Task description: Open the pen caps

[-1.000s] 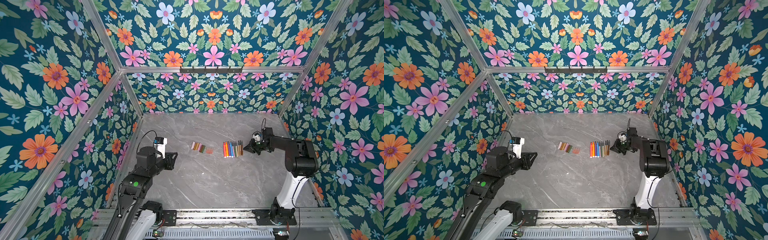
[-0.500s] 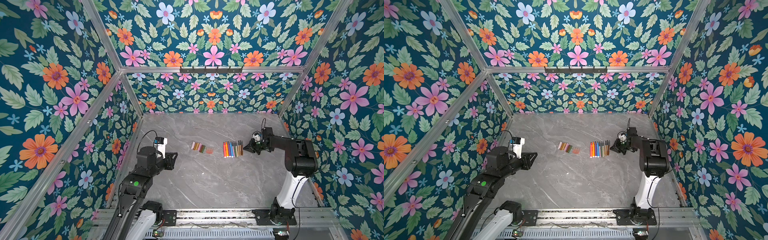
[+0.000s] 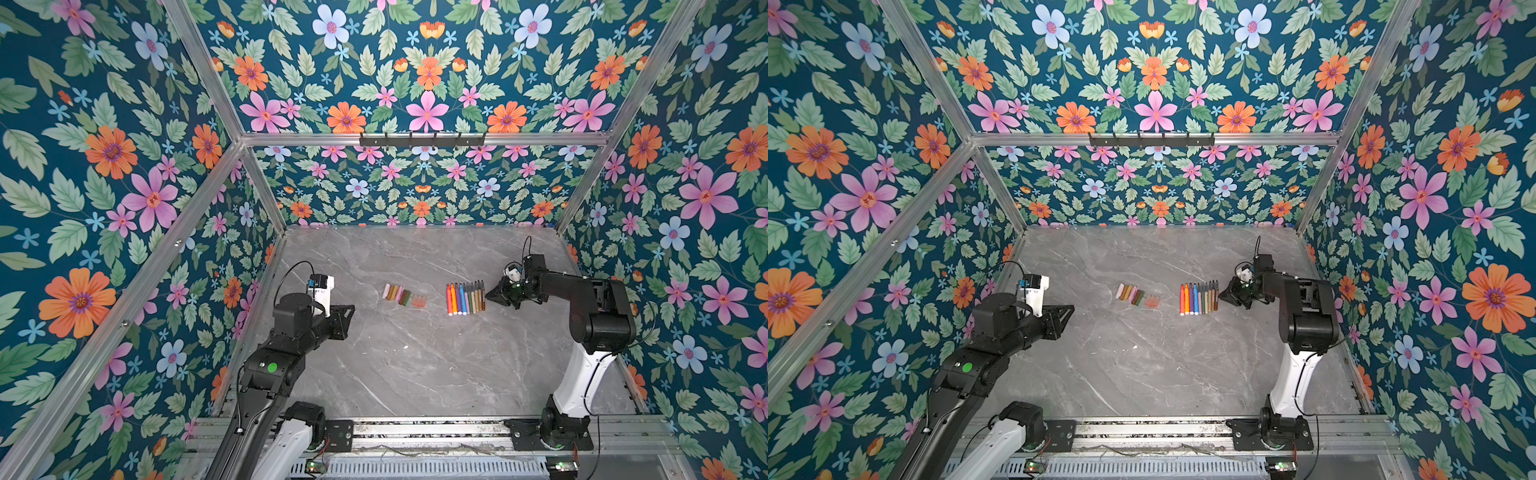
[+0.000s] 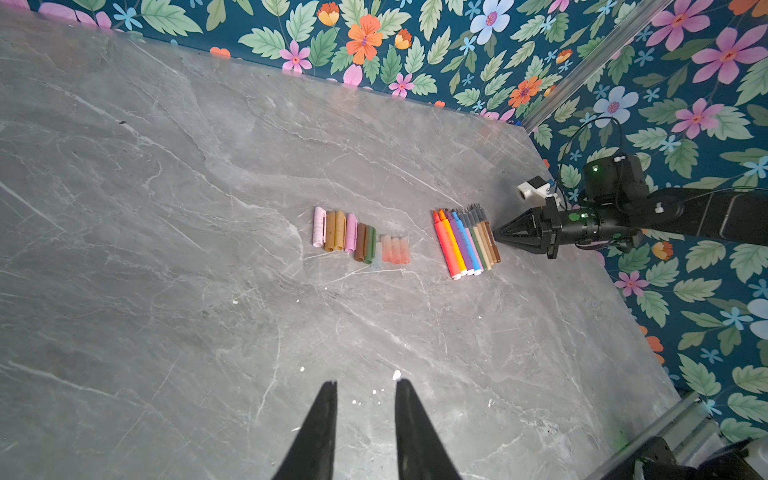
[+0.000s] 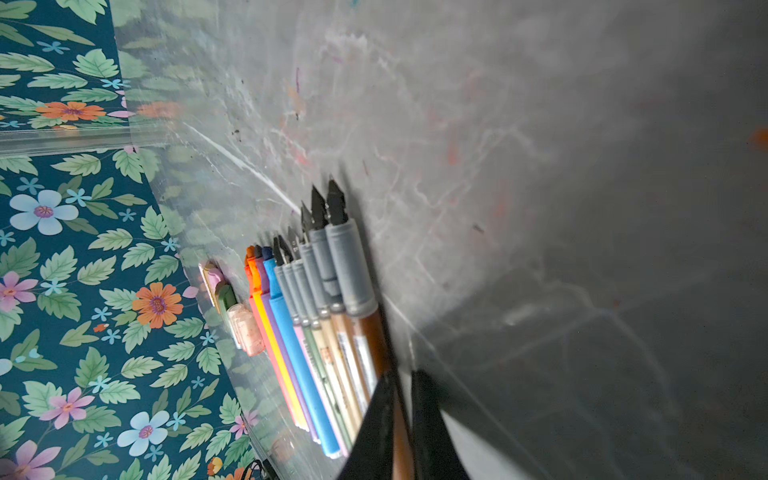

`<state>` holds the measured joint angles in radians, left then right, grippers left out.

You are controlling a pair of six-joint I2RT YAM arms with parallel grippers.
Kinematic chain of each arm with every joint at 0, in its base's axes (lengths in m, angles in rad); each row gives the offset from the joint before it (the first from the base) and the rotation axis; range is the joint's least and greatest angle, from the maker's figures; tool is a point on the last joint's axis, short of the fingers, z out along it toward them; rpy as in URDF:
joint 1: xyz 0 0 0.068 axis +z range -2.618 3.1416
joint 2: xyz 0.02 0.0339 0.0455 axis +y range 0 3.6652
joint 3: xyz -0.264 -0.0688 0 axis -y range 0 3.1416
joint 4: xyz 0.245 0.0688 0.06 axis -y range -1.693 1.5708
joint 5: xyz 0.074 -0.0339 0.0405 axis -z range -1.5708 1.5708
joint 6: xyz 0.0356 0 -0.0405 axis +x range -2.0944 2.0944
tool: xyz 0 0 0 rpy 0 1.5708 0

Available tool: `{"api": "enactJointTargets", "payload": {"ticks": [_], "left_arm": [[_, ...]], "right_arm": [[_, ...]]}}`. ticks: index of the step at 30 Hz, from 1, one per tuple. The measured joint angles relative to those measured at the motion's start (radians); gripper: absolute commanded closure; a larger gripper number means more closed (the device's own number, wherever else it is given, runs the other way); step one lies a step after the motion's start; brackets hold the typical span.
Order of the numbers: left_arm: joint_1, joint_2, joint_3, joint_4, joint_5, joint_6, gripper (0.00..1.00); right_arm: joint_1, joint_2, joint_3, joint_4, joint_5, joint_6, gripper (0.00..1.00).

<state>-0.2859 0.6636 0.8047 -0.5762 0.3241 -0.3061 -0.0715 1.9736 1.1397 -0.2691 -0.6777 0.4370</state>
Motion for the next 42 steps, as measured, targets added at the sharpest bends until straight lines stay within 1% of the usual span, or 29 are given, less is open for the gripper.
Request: {"api": "enactJointTargets", "payload": {"ticks": [11, 17, 22, 25, 28, 30, 31, 33, 36, 38, 42], "left_arm": [[0.0, -0.001, 0.0, 0.0, 0.0, 0.0, 0.73], [0.0, -0.001, 0.0, 0.0, 0.0, 0.0, 0.73], [0.0, -0.001, 0.0, 0.0, -0.001, 0.0, 0.72], [0.002, 0.0, 0.0, 0.0, -0.004, 0.0, 0.7], [0.005, 0.005, 0.0, 0.0, -0.005, -0.001, 0.66], [0.006, 0.006, -0.001, 0.0, -0.008, -0.003, 0.59], [0.007, 0.006, -0.001, 0.0, -0.008, -0.003, 0.55], [0.01, 0.006, -0.001, 0.0, -0.011, -0.003, 0.47], [0.014, 0.013, -0.001, 0.0, -0.017, -0.003, 0.43], [0.017, 0.019, -0.001, 0.0, -0.02, -0.003, 0.41], [0.019, 0.04, 0.006, -0.001, -0.023, -0.002, 0.39]], "right_arm": [[-0.001, 0.0, 0.0, 0.0, 0.0, -0.002, 0.88], [0.0, 0.0, -0.004, 0.0, 0.007, -0.001, 0.98], [0.0, -0.009, -0.019, 0.018, 0.011, -0.001, 1.0], [0.001, -0.046, -0.056, 0.037, 0.044, 0.0, 1.0], [0.0, -0.145, -0.151, 0.059, 0.108, 0.006, 1.0], [0.016, -0.256, -0.237, 0.082, 0.172, 0.008, 1.0], [0.037, -0.317, -0.273, 0.086, 0.204, 0.009, 1.0], [0.112, -0.456, -0.343, 0.113, 0.291, 0.0, 1.0], [0.262, -0.671, -0.458, 0.169, 0.466, -0.025, 1.0], [0.325, -0.782, -0.525, 0.2, 0.563, -0.045, 1.0], [0.348, -0.989, -0.645, 0.219, 0.768, -0.048, 0.98]]}}
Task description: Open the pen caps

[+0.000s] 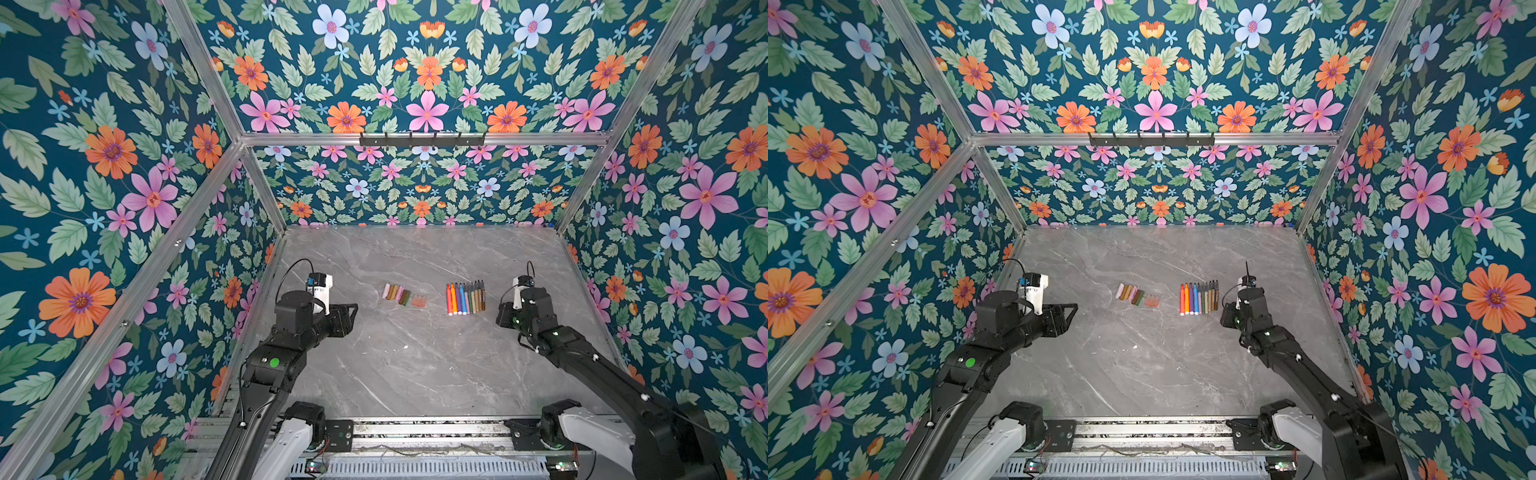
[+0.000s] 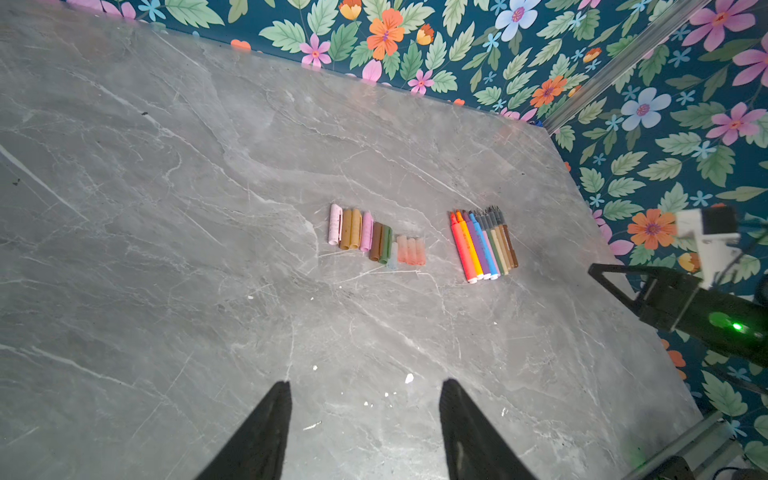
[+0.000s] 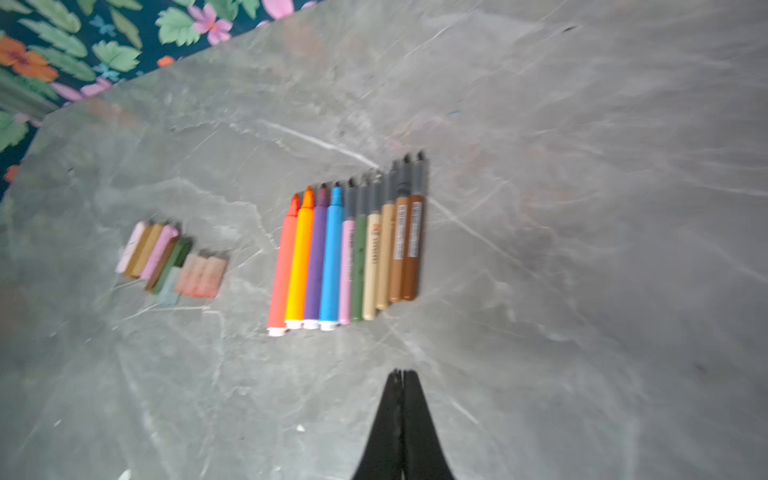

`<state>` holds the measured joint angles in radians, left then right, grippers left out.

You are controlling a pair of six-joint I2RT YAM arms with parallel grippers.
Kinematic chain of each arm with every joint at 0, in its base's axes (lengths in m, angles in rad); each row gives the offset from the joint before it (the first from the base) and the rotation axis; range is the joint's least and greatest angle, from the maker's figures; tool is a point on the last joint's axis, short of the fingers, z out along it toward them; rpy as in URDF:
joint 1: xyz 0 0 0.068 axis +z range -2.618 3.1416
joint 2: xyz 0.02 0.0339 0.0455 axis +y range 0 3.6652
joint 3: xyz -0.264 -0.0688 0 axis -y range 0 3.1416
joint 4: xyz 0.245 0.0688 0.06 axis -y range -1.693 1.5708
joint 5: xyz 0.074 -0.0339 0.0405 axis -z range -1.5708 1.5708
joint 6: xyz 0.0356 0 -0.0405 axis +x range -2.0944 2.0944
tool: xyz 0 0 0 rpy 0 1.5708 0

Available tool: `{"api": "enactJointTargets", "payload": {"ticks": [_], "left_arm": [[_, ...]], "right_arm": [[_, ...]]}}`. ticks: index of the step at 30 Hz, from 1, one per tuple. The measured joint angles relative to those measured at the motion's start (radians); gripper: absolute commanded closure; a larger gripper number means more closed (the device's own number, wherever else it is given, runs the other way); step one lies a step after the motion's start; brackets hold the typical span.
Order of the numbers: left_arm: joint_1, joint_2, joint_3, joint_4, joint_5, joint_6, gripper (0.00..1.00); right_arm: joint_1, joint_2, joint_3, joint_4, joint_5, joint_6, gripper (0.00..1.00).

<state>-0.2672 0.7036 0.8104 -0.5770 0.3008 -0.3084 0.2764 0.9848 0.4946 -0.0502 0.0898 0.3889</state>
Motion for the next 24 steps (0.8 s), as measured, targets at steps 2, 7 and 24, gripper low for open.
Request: {"api": "enactJointTargets", "payload": {"ticks": [2, 7, 24], "left_arm": [[0.0, 0.02, 0.024, 0.001, 0.008, 0.004, 0.38], [0.0, 0.061, 0.071, 0.068, 0.038, -0.006, 0.33], [0.001, 0.086, -0.364, 0.683, -0.562, -0.128, 0.01]], "right_arm": [[0.002, -0.108, -0.046, -0.002, 0.07, -0.006, 0.97], [0.003, -0.374, -0.124, -0.027, 0.212, -0.026, 0.84], [0.003, -0.553, -0.407, 0.184, 0.444, -0.249, 0.03]]}}
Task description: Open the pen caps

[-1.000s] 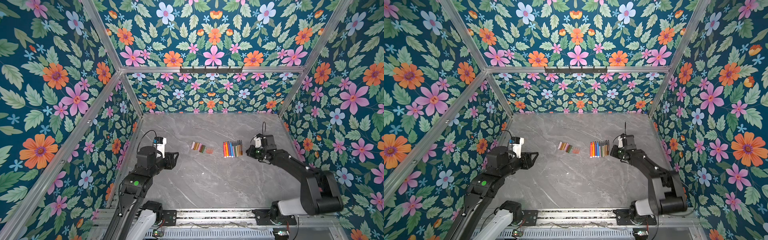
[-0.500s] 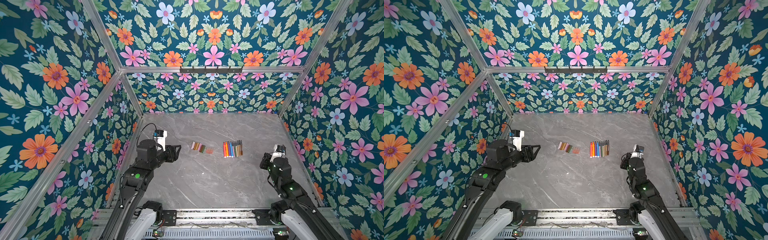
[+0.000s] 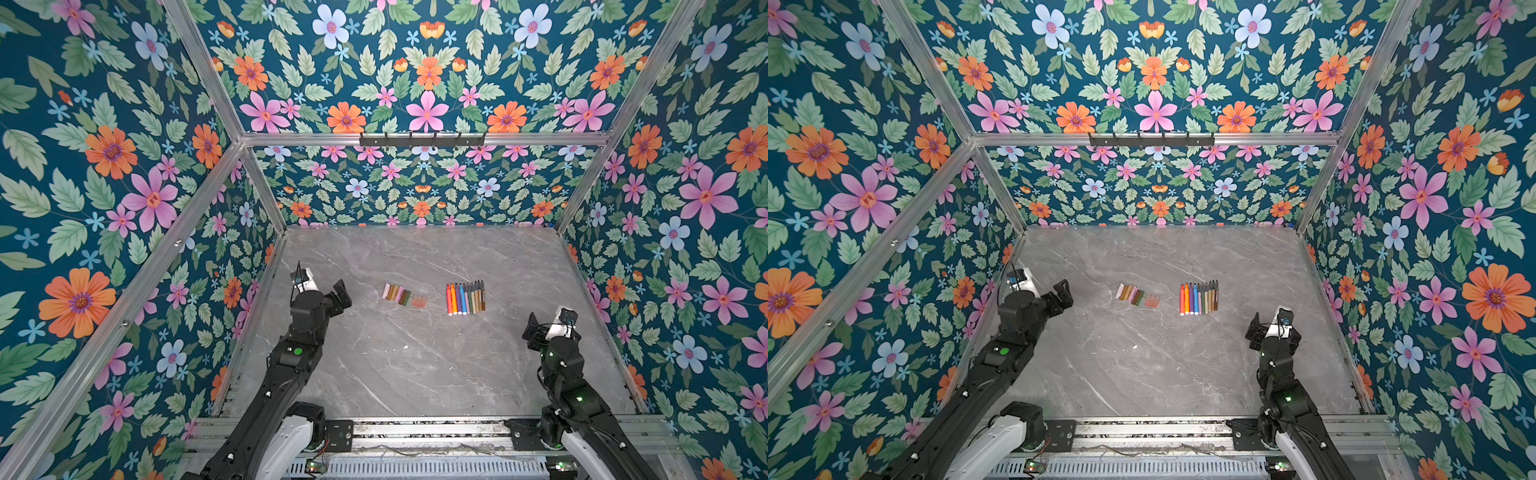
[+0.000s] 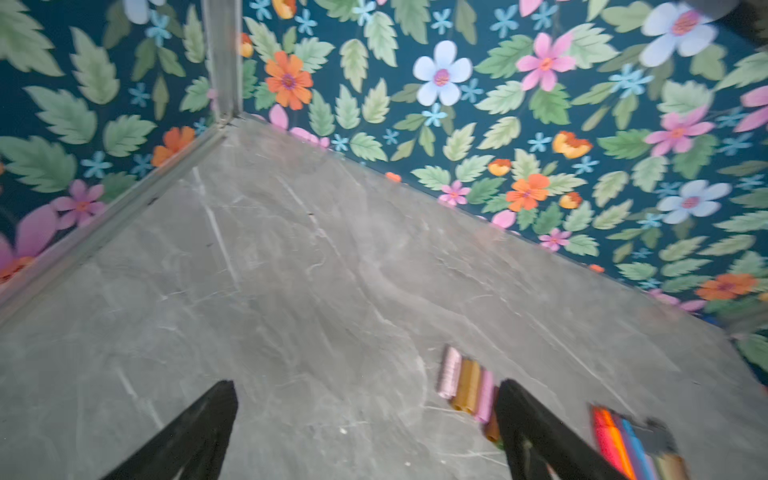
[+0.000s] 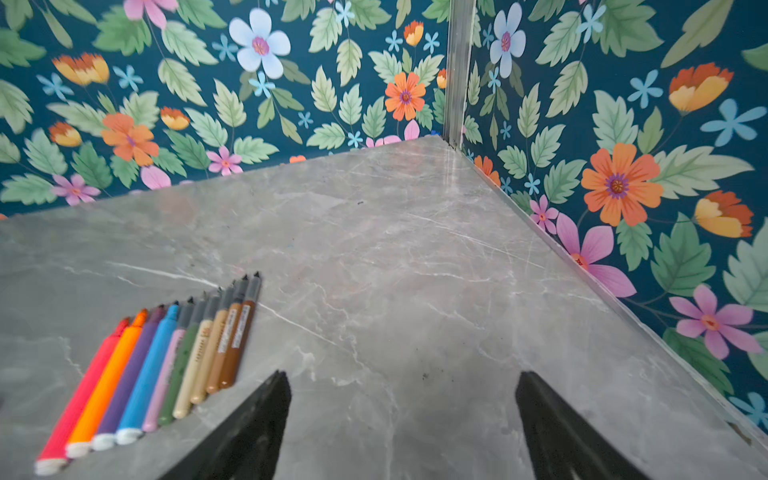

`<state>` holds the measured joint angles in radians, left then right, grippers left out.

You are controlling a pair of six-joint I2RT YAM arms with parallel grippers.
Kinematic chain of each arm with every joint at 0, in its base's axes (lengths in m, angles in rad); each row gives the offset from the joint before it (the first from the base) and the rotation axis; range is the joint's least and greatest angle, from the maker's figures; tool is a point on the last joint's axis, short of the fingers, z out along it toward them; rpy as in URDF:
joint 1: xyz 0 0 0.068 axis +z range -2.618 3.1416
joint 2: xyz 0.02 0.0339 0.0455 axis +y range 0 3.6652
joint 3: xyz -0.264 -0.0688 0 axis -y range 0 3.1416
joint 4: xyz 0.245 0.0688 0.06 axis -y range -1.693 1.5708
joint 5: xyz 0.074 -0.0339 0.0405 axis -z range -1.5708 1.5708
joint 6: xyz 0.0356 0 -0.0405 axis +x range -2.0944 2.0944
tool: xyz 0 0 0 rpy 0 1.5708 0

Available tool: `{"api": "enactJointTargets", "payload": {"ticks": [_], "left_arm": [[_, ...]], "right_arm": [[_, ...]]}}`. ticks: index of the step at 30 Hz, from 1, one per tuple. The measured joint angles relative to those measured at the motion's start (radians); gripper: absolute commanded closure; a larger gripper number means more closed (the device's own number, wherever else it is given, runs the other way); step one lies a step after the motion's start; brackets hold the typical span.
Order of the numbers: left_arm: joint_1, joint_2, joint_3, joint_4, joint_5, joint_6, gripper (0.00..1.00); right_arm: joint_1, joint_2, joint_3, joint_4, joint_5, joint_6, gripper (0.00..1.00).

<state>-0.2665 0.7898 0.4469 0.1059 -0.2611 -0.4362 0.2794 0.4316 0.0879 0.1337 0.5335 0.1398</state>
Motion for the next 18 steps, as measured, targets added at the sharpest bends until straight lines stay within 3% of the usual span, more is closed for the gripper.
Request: {"api": "enactJointTargets", "payload": {"ticks": [5, 13, 16, 18], "left_arm": [[-0.002, 0.037, -0.244, 0.324, -0.153, 0.108, 0.02], [-0.002, 0.304, -0.398, 0.827, -0.308, 0.323, 0.0], [0.0, 0.493, -0.44, 1.06, -0.319, 0.392, 0.0], [0.004, 0.614, -0.44, 1.232, -0.315, 0.427, 0.0]], "right_arm": [[-0.042, 0.309, -0.049, 0.294, -0.055, -0.103, 0.01], [-0.096, 0.932, 0.092, 0.812, -0.194, -0.2, 0.01], [-0.175, 0.951, 0.094, 0.848, -0.26, -0.185, 0.01], [-0.256, 0.994, 0.085, 0.962, -0.286, -0.134, 0.01]]}}
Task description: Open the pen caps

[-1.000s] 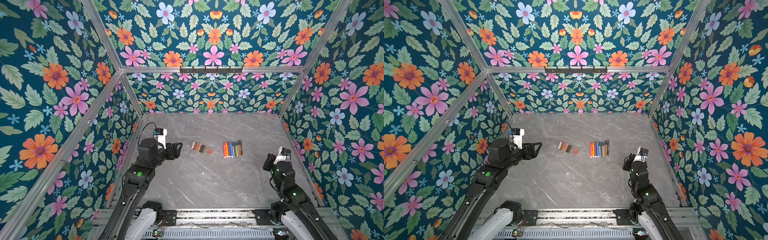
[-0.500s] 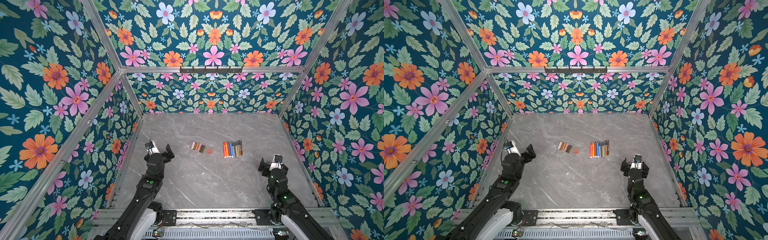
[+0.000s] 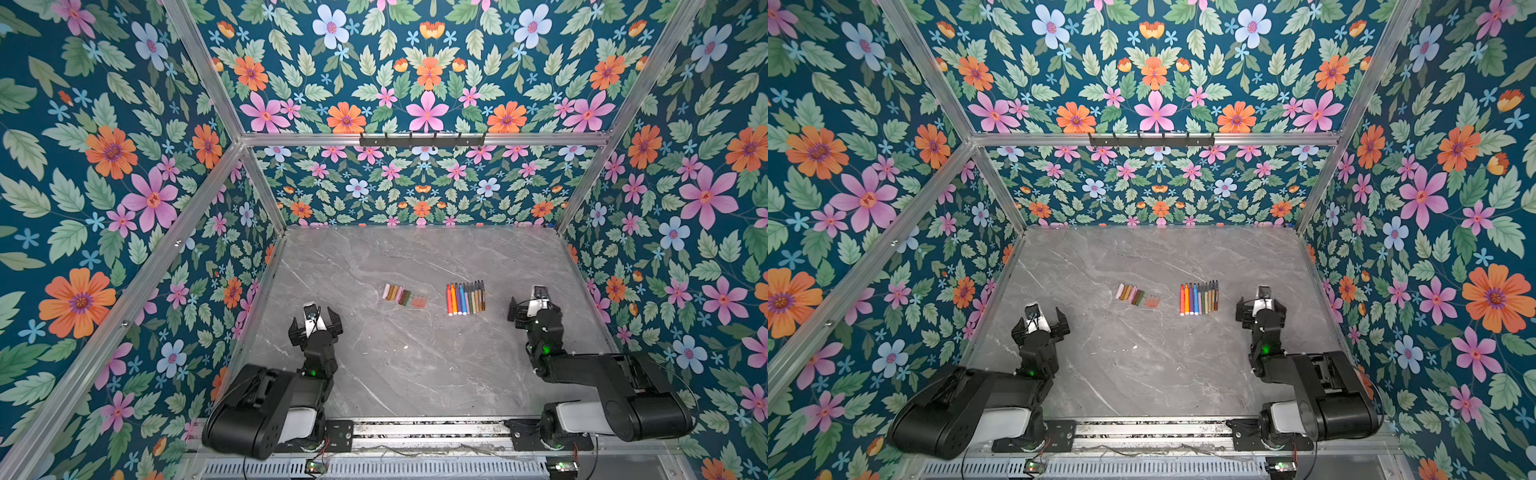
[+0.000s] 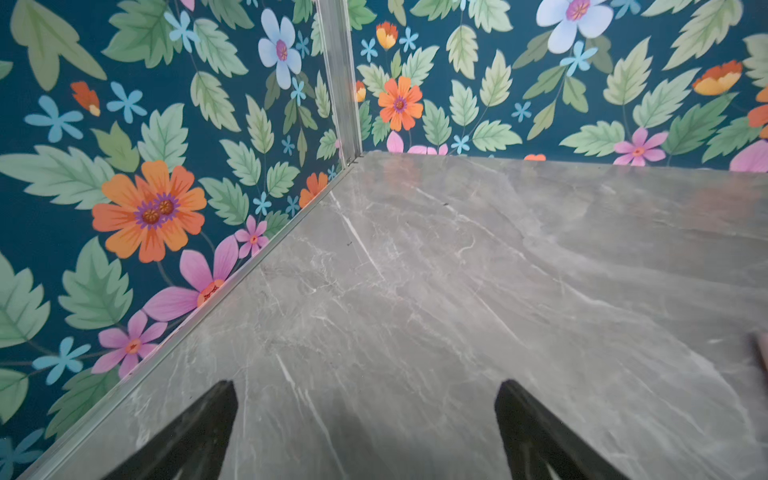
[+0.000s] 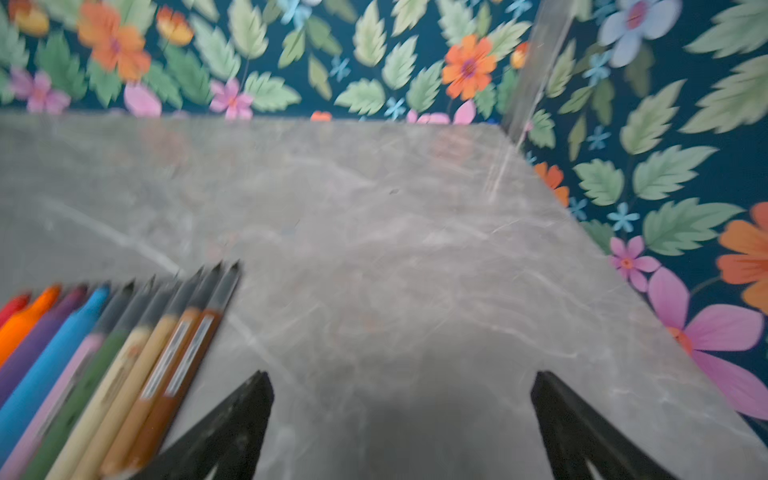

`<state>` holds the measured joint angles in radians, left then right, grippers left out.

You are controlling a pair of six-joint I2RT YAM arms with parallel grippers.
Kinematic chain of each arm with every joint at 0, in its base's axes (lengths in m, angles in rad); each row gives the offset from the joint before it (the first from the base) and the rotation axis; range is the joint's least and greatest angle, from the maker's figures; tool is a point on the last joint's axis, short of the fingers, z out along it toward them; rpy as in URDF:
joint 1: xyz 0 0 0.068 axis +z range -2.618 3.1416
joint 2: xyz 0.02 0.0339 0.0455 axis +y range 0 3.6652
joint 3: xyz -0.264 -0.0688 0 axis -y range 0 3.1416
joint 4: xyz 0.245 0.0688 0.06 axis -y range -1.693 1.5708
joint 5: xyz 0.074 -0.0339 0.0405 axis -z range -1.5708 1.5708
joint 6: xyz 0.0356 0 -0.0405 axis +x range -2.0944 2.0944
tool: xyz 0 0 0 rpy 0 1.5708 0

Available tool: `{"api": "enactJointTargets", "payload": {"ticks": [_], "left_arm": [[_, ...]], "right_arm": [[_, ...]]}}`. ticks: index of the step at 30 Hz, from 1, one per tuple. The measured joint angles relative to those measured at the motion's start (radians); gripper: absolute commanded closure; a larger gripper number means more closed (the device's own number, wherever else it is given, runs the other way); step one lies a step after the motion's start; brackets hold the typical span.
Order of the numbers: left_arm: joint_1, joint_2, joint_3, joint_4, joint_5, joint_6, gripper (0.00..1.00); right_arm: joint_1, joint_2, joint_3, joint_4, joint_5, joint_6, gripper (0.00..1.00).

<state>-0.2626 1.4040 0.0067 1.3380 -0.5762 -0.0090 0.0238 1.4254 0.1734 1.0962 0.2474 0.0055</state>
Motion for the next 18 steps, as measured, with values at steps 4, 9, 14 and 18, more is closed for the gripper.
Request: {"api": "enactJointTargets", "payload": {"ticks": [4, 9, 14, 18], "left_arm": [[0.039, 0.12, 0.062, 0.161, 0.025, 0.047, 0.0], [0.142, 0.197, 0.155, 0.158, 0.175, 0.055, 0.0], [0.205, 0.211, 0.264, 0.023, 0.286, 0.013, 0.0], [0.217, 0.214, 0.268, -0.043, 0.311, 0.008, 0.0]], "right_arm": [[-0.01, 0.008, 0.035, -0.066, -0.064, 0.021, 0.01], [-0.02, 0.003, 0.134, -0.152, -0.14, 0.022, 0.01], [-0.027, 0.001, 0.143, -0.22, -0.17, 0.029, 0.01], [-0.031, 0.001, 0.148, -0.244, -0.181, 0.038, 0.01]]}}
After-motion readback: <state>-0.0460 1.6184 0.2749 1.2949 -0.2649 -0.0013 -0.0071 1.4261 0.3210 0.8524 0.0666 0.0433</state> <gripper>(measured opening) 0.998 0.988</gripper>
